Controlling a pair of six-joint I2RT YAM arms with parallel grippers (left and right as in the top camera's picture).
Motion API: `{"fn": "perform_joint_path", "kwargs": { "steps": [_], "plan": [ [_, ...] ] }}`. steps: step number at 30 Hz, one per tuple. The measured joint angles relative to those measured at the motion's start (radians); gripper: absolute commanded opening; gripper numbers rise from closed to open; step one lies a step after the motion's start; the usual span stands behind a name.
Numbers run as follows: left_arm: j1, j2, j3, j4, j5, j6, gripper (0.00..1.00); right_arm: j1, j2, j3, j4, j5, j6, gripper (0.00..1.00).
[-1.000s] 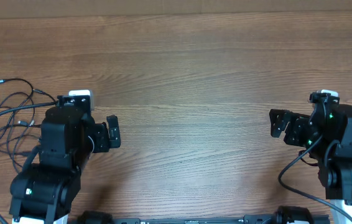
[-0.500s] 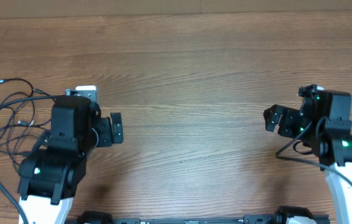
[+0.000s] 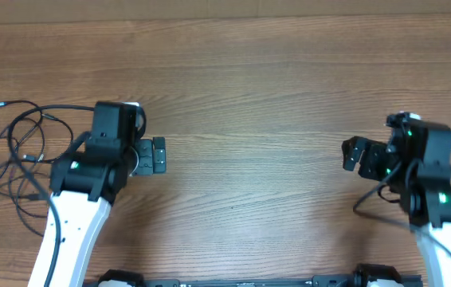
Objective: Untangle cables
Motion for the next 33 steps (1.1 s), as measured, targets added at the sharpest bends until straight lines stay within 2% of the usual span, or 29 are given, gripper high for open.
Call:
{"fn": "perform_joint_path", "kwargs": {
  "steps": [3,6,12,18,33],
  "plan": [
    [0.0,0.049,0.0,0.0,0.0,0.0,0.99,0.0,-0.113,-0.064,0.105,0.014,0.0,1.0],
    [0.0,0.124,0.0,0.0,0.0,0.0,0.99,0.0,-0.266,-0.214,0.332,0.013,-0.001,1.0],
    [0.0,0.24,-0.001,0.0,0.0,0.0,1.0,0.003,-0.464,-0.431,0.617,-0.019,0.0,1.0],
    [0.0,0.351,-0.001,0.0,0.0,0.0,1.0,0.041,-0.632,-0.579,0.768,-0.024,0.001,1.0],
    [0.0,0.514,-0.001,0.007,0.0,0.0,1.0,0.06,-0.879,-0.826,1.02,-0.024,0.001,1.0]
  ]
}}
